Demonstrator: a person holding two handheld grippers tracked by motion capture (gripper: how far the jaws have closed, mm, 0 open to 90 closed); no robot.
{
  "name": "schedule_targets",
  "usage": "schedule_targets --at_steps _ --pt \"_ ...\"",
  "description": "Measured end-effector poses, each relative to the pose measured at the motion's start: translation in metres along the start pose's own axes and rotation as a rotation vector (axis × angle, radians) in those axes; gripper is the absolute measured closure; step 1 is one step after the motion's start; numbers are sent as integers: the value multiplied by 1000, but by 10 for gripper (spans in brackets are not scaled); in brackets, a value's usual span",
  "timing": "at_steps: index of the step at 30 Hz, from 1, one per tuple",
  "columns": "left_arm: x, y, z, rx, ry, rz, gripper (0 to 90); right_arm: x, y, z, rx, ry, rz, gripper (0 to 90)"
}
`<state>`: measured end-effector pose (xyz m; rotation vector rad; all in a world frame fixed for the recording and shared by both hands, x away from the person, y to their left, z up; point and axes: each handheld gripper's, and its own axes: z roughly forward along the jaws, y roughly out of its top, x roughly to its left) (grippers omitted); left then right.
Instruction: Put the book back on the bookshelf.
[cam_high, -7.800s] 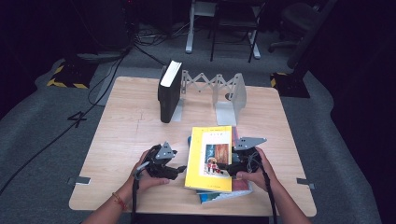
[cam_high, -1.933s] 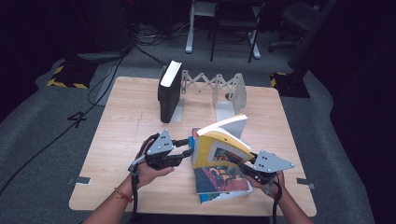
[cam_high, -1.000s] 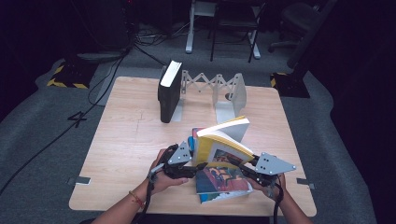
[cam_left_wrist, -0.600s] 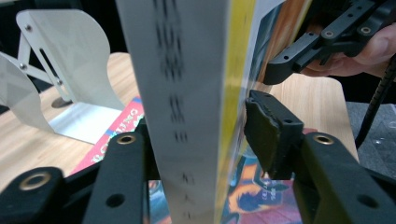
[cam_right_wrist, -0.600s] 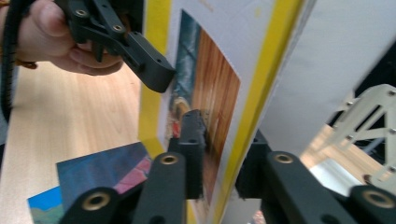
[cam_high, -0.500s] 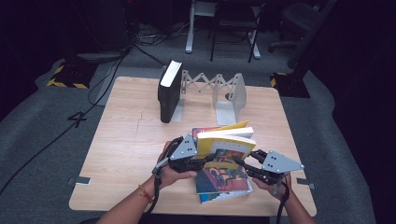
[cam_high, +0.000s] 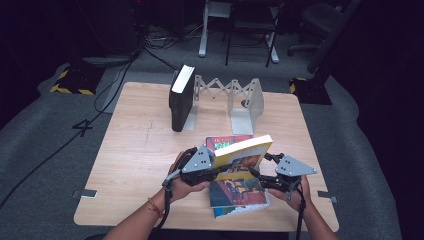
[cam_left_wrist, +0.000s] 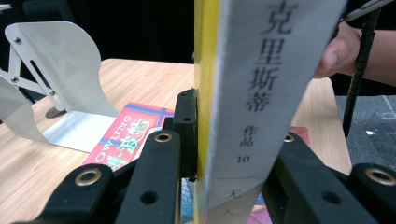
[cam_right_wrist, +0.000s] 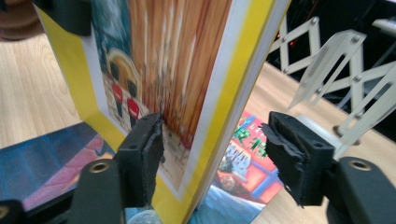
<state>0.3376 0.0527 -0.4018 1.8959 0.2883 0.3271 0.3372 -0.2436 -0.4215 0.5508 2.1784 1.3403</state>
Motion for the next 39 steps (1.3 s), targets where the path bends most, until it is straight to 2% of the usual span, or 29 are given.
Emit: schedule_targets --at_steps 4,9,13,18,22,25,30,32,39 --pt "1 1 0 -4 4 5 732 1 -2 7 2 19 17 379" --pt "0 9 2 -27 -2 10 710 8 1 12 -6 25 -5 380" --pt "-1 16 2 -56 -8 4 707 9 1 12 -7 28 -1 382" --pt "0 21 4 -70 -10 0 702 9 1 11 -7 29 -4 387" --pt "0 23 7 -68 -3 -8 691 10 1 11 -5 30 0 385" --pt "0 25 8 -64 -12 -9 715 10 1 11 -4 31 -2 383" --pt "2 30 7 -18 -24 10 743 9 1 9 -1 27 -1 385" --pt "1 31 7 -13 -36 -2 744 9 1 9 -3 27 -2 383" --pt "2 31 7 -12 -12 -33 744 8 0 5 2 29 0 380"
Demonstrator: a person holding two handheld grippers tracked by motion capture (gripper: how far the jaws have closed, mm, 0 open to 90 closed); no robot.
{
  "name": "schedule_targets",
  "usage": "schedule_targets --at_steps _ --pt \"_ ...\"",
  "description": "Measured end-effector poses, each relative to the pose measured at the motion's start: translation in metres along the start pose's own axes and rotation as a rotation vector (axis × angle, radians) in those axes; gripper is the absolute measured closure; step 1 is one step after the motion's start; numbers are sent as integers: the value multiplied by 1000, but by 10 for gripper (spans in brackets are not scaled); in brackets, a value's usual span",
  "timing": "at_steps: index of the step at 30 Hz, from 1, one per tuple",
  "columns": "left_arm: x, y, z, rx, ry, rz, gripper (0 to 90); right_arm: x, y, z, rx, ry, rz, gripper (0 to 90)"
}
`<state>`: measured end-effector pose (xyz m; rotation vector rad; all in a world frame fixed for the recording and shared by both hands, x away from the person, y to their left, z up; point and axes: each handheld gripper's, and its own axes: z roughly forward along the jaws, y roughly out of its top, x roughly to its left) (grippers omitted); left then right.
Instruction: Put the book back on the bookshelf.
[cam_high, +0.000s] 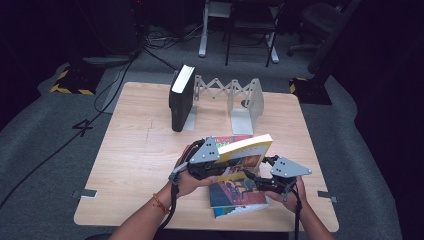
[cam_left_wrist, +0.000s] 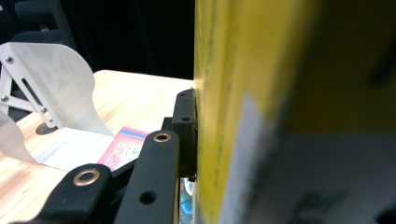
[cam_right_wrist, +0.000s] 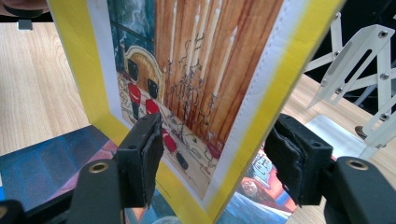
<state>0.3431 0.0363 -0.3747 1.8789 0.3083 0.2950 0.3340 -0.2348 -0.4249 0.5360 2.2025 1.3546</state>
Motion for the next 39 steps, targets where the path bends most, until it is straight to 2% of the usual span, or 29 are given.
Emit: schedule_targets --at_steps 1,3,11,15,16,23,25,26,27,28,32,36,39 --pt "0 0 0 0 0 0 743 0 0 0 0 0 -2 381" --pt "-3 0 0 -3 27 12 744 -1 0 -1 -1 0 -4 380" --pt "0 -2 -1 -19 35 10 746 -6 -4 -12 5 -6 0 375" --pt "4 -3 0 -26 40 1 746 -13 -16 -24 60 -43 3 359" --pt "4 -3 0 -32 44 -7 747 -15 -19 -27 67 -53 9 359" --pt "11 0 -1 -42 90 4 747 -35 -38 -45 82 -119 90 359" --pt "17 2 -5 -48 125 6 747 -39 -41 -46 81 -128 112 359" --pt "17 2 -5 -48 125 6 747 -40 -42 -46 84 -130 120 359" --pt "21 4 -8 -54 151 11 747 -40 -42 -45 87 -129 121 359" --pt "21 4 -8 -54 151 11 747 -40 -42 -45 87 -129 121 359" --pt "32 4 -21 -66 218 6 747 -38 -43 -41 102 -119 108 358" --pt "41 3 -33 -58 300 10 747 -36 -43 -37 112 -114 98 358" --pt "51 -1 -42 -65 359 -7 747 -35 -44 -35 121 -112 92 359"
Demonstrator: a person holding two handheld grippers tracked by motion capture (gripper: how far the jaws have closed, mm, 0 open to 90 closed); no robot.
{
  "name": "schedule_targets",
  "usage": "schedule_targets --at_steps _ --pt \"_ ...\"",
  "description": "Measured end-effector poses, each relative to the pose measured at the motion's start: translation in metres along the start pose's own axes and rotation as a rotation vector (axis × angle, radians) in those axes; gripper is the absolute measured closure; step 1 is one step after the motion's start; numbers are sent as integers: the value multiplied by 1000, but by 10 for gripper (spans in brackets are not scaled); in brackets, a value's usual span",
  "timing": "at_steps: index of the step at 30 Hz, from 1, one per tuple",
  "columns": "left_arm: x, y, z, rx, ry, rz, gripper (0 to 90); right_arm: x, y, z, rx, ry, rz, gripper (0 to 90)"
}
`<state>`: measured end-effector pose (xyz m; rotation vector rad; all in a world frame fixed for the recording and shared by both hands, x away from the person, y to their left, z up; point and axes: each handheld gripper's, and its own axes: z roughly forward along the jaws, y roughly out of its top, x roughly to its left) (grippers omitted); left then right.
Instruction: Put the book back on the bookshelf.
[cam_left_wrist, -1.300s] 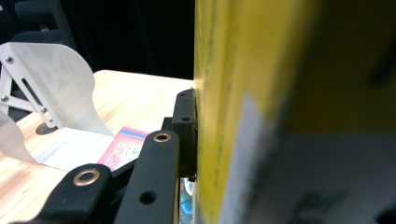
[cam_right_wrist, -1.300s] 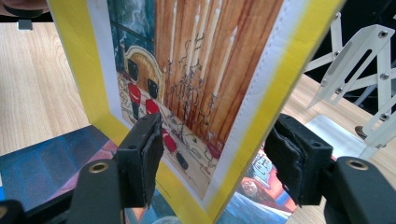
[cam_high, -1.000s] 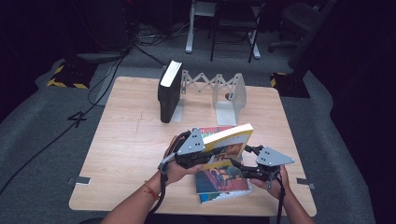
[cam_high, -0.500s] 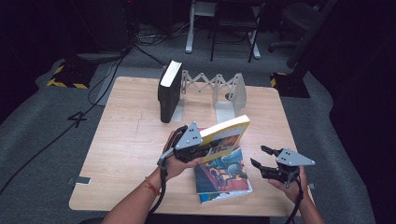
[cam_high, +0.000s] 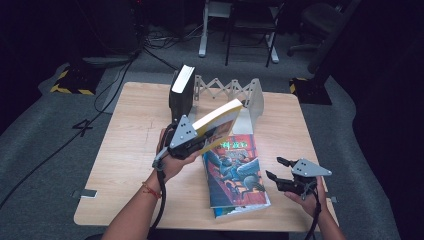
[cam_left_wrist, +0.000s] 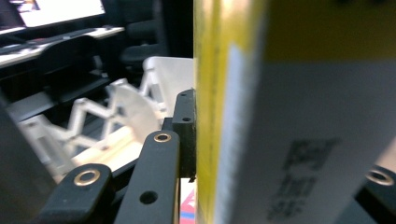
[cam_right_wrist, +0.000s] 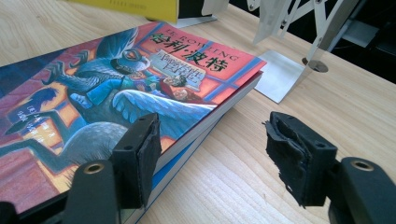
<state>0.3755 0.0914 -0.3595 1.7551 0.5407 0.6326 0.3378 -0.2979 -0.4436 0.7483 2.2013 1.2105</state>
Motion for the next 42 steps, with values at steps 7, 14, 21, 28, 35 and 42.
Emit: schedule_targets --at_steps 7,14,21,28,35,42 --pt "27 -12 -6 9 131 -61 747 2 -1 4 15 3 -3 359" --pt "42 -29 -1 53 228 -95 747 2 -1 5 19 5 -8 359" --pt "55 -44 8 85 298 -140 747 4 0 5 19 7 -17 360" --pt "60 -52 22 100 344 -165 747 5 0 6 19 23 -19 360" --pt "64 -60 35 114 398 -216 747 5 -1 5 20 19 -22 360" --pt "67 -64 42 94 428 -243 746 6 -1 5 26 15 -32 361"
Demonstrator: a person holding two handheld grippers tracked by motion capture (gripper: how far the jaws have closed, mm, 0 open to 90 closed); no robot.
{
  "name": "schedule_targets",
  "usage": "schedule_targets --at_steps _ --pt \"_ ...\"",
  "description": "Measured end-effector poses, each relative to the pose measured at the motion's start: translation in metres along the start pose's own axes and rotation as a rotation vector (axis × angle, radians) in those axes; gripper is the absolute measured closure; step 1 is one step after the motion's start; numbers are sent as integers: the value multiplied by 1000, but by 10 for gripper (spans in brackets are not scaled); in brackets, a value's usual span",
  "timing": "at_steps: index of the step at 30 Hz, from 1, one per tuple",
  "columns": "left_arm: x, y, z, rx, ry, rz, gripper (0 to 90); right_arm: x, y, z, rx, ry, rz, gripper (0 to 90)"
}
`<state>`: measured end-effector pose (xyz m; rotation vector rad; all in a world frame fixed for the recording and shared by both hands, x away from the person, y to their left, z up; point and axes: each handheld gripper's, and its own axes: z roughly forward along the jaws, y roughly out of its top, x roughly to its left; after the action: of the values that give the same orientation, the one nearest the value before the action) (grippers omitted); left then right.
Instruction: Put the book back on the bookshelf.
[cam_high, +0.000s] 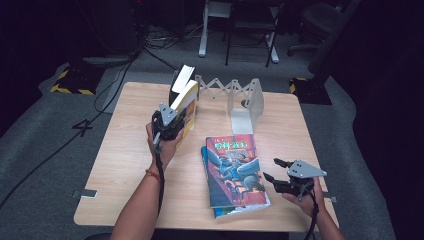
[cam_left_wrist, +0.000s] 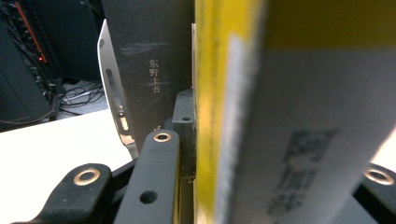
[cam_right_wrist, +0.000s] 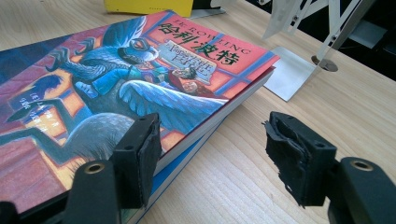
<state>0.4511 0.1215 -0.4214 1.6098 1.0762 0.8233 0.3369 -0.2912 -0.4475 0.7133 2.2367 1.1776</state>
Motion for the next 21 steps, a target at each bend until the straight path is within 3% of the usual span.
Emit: schedule_targets --at_steps 13,21 --pt "-9 -2 11 -11 47 -8 740 3 0 3 18 8 -30 357" --pt "-9 0 9 16 28 -8 652 5 -2 4 35 15 -40 358"
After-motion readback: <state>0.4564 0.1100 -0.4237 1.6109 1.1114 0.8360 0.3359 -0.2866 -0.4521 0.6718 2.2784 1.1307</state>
